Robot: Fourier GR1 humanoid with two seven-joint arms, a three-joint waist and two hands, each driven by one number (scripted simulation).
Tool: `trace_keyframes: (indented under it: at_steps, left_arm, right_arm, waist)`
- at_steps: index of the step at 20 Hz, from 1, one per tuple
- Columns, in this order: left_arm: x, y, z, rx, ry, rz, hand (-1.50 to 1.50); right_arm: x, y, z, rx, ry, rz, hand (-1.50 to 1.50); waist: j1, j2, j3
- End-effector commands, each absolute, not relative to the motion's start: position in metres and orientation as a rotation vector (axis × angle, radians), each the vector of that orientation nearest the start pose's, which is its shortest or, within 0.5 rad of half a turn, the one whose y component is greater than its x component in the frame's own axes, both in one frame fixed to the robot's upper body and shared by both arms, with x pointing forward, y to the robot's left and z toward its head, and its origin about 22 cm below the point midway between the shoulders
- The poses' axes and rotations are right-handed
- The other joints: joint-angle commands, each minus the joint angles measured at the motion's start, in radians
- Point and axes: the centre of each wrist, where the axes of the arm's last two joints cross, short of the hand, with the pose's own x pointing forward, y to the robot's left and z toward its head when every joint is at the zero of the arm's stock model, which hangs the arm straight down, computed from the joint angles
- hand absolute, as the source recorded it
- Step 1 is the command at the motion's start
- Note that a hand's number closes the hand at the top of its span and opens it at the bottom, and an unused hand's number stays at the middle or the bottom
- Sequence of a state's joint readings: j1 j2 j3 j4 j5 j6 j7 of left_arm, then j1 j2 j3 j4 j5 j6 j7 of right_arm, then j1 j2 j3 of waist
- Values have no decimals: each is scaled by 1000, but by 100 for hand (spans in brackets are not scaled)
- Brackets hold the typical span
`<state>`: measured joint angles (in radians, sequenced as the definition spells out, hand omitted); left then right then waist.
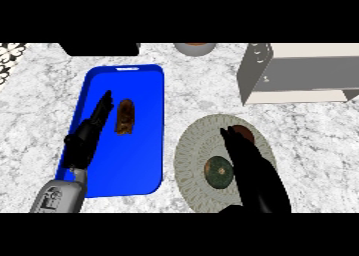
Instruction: Pick the squash from the placemat and place it in the tiered shelf
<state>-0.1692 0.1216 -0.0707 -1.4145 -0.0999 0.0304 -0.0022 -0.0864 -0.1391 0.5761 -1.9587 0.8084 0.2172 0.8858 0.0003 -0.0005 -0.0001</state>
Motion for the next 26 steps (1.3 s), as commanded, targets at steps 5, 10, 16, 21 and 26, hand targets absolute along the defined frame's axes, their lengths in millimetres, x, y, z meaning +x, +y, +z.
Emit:
trace_keyframes:
  at_steps: [5, 10, 16, 21, 26]
  left_arm:
    - [283, 233, 21, 124, -1566, -255, 0]
    - [282, 214, 10, 91, -1565, -266, 0]
    - [290, 202, 19, 118, -1567, -243, 0]
    - [271, 212, 14, 116, -1563, -251, 0]
    - [286, 228, 27, 127, -1592, -250, 0]
  right_arm:
    - [211, -111, 67, -673, -1129, 963, -150]
    - [215, -104, 61, -693, -1124, 977, -150]
    - [215, -117, 40, -701, -1098, 978, -150]
    - [216, -116, 30, -690, -1106, 973, -150]
    - [231, -99, 33, -664, -1112, 977, -150]
  waist:
    - [2, 0, 0]
    - [0, 0, 0]
    - [-2, 0, 0]
    - [0, 0, 0]
    - [1, 0, 0]
